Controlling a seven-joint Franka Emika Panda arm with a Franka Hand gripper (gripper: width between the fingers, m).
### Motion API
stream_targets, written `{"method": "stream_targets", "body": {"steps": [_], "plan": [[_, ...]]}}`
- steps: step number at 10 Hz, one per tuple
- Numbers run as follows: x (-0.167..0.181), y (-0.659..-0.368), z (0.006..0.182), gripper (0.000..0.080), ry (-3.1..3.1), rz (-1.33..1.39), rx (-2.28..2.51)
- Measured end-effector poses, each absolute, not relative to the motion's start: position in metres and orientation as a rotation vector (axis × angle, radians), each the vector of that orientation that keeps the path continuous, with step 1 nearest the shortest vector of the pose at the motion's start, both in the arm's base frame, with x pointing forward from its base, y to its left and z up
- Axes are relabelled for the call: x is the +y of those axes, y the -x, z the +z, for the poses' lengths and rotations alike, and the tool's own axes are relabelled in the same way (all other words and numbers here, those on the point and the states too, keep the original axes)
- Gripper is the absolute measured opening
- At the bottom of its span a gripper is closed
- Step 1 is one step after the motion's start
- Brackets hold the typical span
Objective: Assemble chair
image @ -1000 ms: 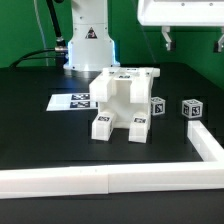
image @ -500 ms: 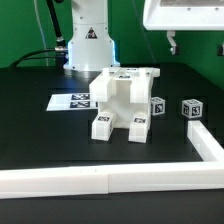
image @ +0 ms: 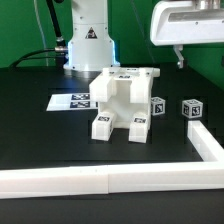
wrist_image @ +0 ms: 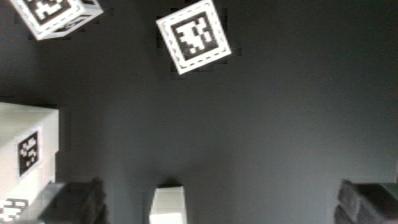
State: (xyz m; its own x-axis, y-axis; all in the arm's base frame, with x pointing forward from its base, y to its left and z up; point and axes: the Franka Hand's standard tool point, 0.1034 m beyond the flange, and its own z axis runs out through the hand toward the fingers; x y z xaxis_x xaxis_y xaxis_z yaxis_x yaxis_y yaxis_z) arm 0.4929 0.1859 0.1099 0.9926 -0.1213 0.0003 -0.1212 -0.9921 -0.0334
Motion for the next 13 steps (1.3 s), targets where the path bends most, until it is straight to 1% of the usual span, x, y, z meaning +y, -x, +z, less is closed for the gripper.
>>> {"method": "stream_targets", "body": {"steps": [3, 5, 8, 12, 13], "plan": [[0.181, -0.495, 0.107, 0.0649, 3.096, -0.046, 0.077], [0.192, -0.486, 0.092, 0.0649, 3.095, -0.108, -0.002], [0.19, -0.482, 0.067, 0.0649, 3.099, -0.156, -0.14], [0.189, -0.483, 0.065, 0.0649, 3.097, -0.178, -0.178], [0.186, -0.481, 0.059, 0.0649, 3.09, -0.236, -0.241]]}}
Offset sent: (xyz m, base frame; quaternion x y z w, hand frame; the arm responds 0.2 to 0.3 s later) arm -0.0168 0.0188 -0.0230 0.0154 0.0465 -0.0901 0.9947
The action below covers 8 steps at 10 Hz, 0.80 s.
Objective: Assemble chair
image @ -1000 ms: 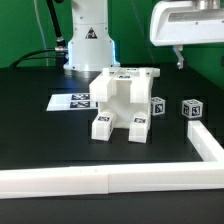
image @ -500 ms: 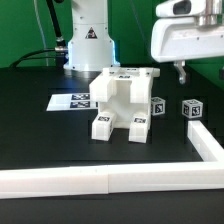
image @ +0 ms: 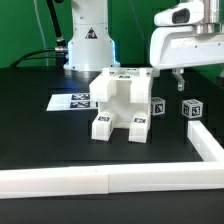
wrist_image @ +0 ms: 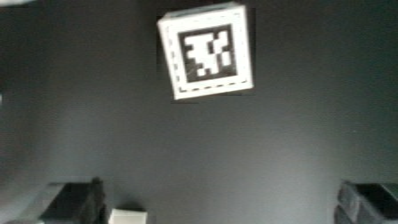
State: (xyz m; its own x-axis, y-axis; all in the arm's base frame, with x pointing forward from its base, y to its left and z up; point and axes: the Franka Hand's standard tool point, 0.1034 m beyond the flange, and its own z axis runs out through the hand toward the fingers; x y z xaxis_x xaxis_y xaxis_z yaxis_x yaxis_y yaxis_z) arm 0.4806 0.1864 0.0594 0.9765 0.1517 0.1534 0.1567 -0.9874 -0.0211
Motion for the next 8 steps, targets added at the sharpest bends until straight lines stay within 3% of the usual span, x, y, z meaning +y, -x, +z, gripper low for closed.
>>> {"method": "stream_targets", "body": {"steps": [4, 8], "plan": [[0.192, -0.468, 0.033, 0.0649, 3.098, -0.228, -0.299], [0.193, -0.462, 0.024, 0.0649, 3.106, -0.202, -0.308]]}}
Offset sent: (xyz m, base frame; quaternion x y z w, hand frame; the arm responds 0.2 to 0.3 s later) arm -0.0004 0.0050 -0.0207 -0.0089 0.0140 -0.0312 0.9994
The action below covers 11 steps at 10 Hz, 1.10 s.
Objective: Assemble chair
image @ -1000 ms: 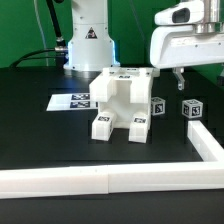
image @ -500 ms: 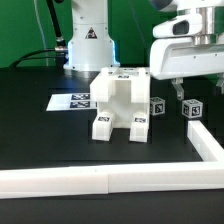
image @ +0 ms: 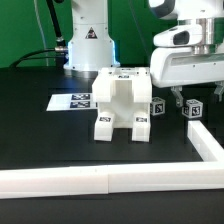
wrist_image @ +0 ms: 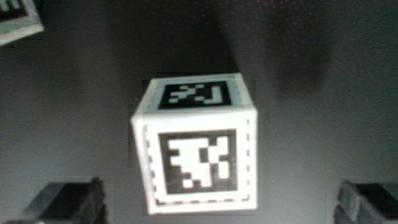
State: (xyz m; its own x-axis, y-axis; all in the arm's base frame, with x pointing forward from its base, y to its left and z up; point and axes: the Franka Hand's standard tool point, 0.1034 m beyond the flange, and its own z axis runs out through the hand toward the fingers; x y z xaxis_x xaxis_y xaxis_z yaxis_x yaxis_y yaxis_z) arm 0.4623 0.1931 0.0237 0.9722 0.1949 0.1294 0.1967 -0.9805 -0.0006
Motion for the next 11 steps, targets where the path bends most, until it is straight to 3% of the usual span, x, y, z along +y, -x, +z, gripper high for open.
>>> {"method": "stream_targets", "body": {"steps": [7, 8, 9, 10, 11], "plan": [[0.1907, -0.4555, 0.0121, 0.0627, 3.116, -0.176, -0.314], [0.1906, -0.4553, 0.0118, 0.044, 3.117, -0.175, -0.314], [0.1903, -0.4555, 0.0118, 0.044, 3.117, -0.175, -0.314], [0.1898, -0.4558, 0.0119, 0.0287, 3.117, -0.176, -0.312], [0.1893, -0.4559, 0.0118, 0.0288, 3.118, -0.176, -0.311]]}}
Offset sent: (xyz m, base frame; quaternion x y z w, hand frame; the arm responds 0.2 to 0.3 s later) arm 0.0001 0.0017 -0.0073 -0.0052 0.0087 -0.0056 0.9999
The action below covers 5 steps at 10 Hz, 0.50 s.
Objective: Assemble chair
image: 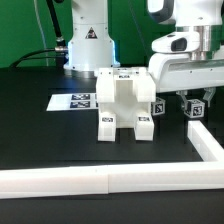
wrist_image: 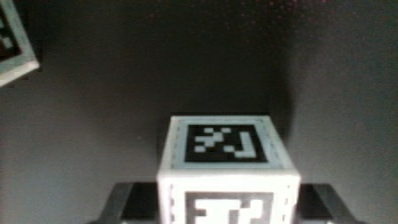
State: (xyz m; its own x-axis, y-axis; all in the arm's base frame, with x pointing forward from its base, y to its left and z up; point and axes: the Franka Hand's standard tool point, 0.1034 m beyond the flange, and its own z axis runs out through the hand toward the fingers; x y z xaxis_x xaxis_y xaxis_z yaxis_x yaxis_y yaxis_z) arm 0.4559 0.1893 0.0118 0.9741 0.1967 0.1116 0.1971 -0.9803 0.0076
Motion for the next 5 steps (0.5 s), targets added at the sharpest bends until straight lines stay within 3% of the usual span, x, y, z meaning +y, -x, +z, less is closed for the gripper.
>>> {"method": "stream_targets", "body": {"steps": [3, 5], "plan": [[0.186, -0.459, 0.015, 0.0288, 3.118, -0.176, -0.308], [0.181, -0.467, 0.03, 0.0288, 3.112, -0.19, -0.282]]}}
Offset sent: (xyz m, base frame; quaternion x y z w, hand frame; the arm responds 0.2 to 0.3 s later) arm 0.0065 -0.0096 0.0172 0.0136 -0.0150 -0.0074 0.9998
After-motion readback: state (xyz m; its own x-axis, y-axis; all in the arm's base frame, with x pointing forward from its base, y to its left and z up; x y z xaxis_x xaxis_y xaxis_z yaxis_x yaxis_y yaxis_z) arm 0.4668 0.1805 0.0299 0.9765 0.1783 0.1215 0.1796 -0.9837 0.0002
